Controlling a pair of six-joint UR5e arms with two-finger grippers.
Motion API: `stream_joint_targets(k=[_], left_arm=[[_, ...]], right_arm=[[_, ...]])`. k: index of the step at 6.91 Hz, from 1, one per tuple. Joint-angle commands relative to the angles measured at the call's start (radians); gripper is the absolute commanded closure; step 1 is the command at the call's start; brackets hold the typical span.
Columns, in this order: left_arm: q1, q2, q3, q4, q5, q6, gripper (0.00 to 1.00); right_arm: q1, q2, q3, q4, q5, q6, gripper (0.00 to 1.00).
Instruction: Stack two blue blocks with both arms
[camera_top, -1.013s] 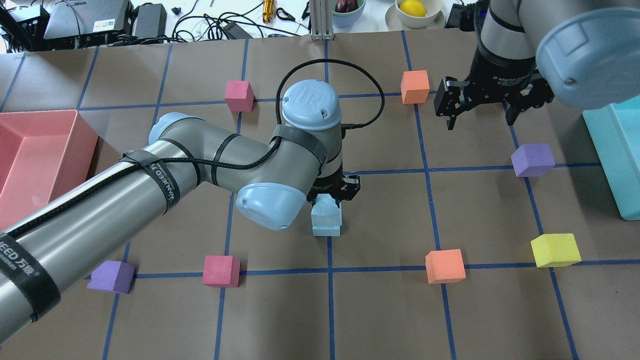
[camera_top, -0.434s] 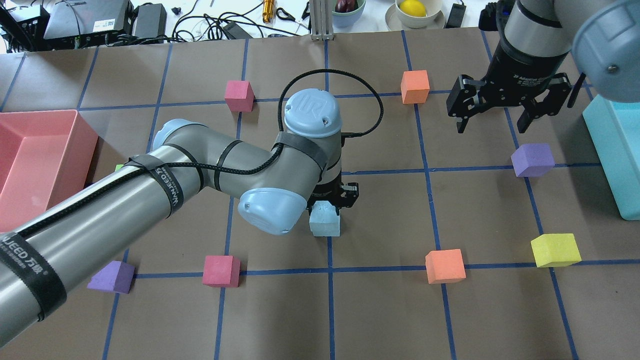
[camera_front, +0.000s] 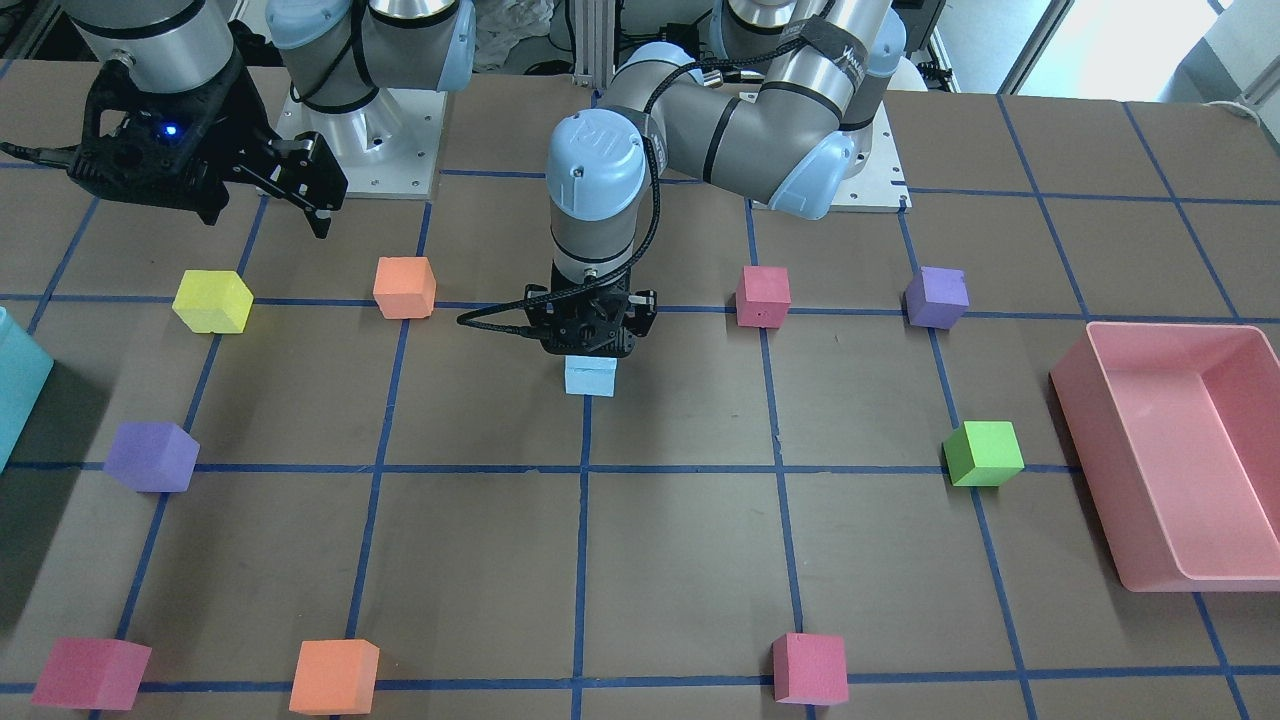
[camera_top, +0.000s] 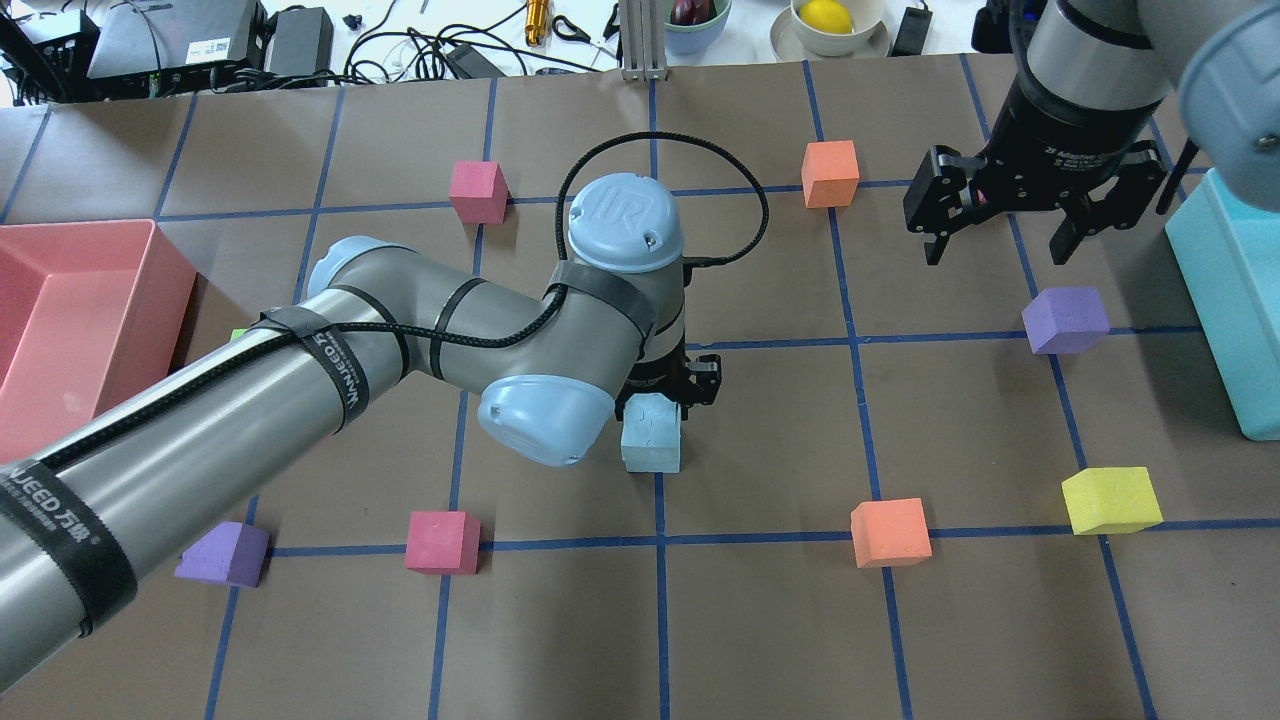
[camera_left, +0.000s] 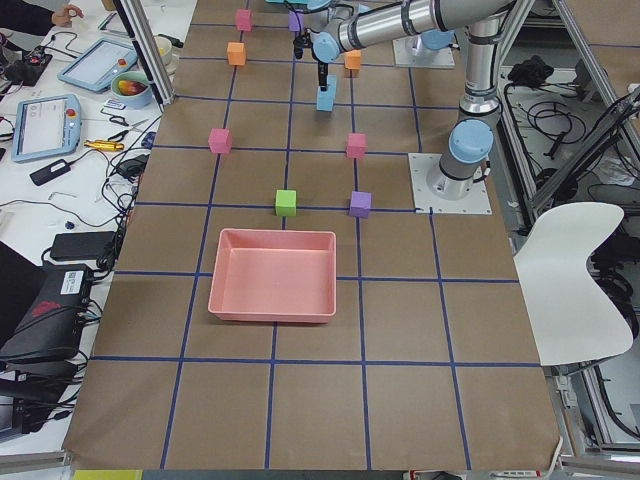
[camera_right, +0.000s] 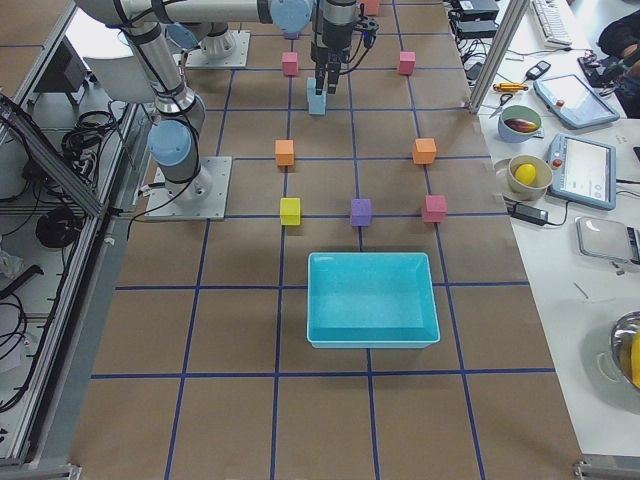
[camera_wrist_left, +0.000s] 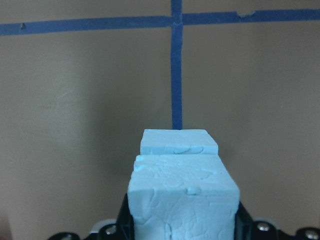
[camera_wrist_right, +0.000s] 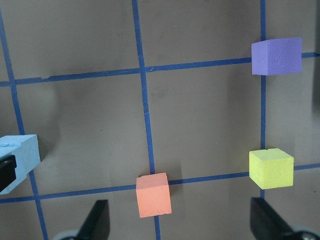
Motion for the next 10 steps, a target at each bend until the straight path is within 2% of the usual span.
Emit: stream_joint_targets(k=[1, 2, 3, 6, 7, 9, 10], left_arm=[[0.011, 0.033, 0.005, 0.014, 0.002, 0.025, 0.14], [0.042, 0.063, 0.017, 0.002, 0.003, 0.065, 0.08], [0.103, 0.105, 0.035, -0.063, 0.005, 0.137, 0.07], [0.389, 0.217, 0.187, -0.352, 0.006, 0.483, 0.0], [0.437, 0.237, 0.242, -0.418, 0.011, 0.537, 0.0], [0.438, 0.297, 0.322, -0.541, 0.078, 0.533, 0.0], [0.439, 0.304, 0.31, -0.535, 0.068, 0.517, 0.0]], right_arm=[[0.003, -0.004, 0.004, 0.001, 0.011, -0.003, 0.0], [0.005, -0.004, 0.005, 0.006, 0.032, -0.012, 0.0], [0.005, -0.002, 0.005, 0.006, 0.085, -0.019, 0.0], [0.005, -0.004, -0.001, 0.008, 0.066, -0.017, 0.0], [0.005, -0.004, -0.001, 0.008, 0.063, -0.017, 0.0], [0.005, -0.004, 0.005, 0.008, 0.057, -0.017, 0.0], [0.005, -0.002, 0.004, 0.006, 0.058, -0.019, 0.0]])
